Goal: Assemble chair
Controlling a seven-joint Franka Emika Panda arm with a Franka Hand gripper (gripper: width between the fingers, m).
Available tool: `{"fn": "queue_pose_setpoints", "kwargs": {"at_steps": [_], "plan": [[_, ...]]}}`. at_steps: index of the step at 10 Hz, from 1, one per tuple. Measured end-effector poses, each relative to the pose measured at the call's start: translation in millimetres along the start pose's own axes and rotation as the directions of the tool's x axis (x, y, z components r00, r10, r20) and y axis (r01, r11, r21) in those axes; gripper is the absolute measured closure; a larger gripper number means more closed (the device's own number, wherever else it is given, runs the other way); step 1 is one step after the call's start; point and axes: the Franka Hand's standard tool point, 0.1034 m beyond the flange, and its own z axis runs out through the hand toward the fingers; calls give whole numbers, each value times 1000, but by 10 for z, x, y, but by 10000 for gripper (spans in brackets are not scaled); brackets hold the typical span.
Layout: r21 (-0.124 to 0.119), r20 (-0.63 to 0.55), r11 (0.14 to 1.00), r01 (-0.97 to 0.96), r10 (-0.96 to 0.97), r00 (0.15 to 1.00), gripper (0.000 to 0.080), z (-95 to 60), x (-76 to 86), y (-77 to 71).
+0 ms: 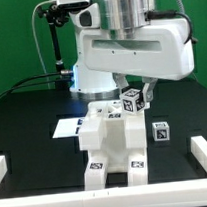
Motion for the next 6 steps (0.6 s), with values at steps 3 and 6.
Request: {"fn": "queue_pose_setpoints", "kwargs": {"at_steps": [3,6], "plan": [[13,-3,981,-194,194,981,514,-1,-1,-23],[12,-3,978,-207,207,978,295,2,-3,-22]]}}
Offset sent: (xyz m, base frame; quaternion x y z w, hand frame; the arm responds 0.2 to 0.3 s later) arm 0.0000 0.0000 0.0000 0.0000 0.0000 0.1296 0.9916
